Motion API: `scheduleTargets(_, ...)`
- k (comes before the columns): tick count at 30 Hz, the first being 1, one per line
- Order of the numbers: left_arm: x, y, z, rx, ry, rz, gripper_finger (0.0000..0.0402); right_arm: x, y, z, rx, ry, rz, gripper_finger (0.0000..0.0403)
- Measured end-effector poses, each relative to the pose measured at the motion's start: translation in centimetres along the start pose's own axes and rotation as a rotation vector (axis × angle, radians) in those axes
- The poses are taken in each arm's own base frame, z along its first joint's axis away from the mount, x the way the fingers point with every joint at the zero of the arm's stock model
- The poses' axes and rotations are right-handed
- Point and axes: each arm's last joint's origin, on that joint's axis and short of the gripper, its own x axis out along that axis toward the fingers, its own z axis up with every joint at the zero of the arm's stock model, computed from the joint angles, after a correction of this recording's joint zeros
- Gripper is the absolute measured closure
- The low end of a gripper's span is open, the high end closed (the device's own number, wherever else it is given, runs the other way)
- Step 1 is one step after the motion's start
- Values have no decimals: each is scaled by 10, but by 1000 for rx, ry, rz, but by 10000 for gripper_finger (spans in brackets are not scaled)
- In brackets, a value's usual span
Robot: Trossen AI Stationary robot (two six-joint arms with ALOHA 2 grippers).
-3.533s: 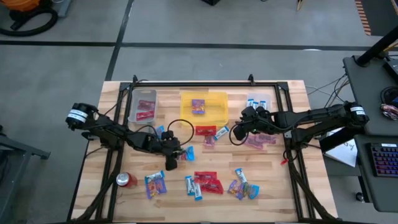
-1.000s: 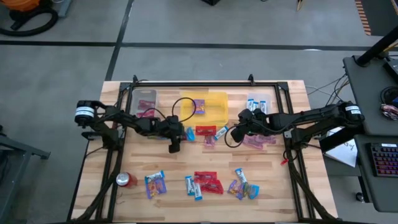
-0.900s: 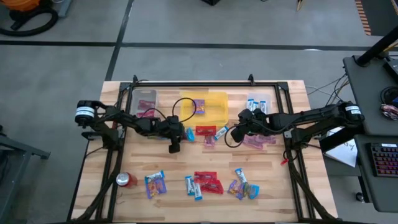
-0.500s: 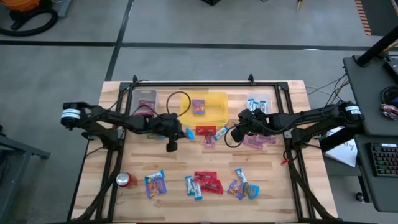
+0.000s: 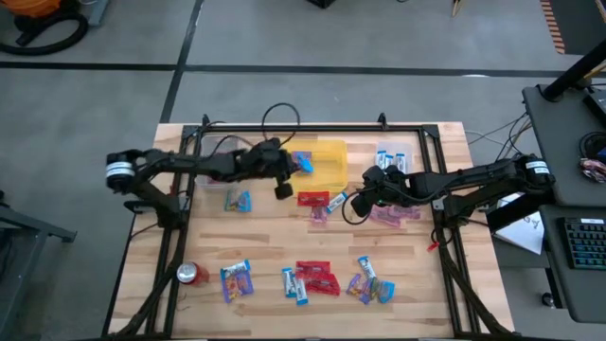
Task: Sort candy
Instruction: Put the blue gummy into the yellow bin, then put the white chocolate into the transparent bin
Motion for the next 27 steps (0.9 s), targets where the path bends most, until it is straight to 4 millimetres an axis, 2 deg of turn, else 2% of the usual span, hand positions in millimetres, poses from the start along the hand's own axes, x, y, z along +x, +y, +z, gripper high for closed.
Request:
scheduleTargets(6,33,19,-5,12,85,-56,362,0,0,0,-6,12,15,259)
scheduleTargets(12,48,23,-12,0,117,-70,338,0,0,-1,-7,18,21,259)
scheduleTargets(21,45,22,-14,-2,153,-86,255,0,1,-1,-1,33,39,259)
scheduleTargets(27,27,12,-4,-34,149,-111,240,0,3,-3,5,84,103,259)
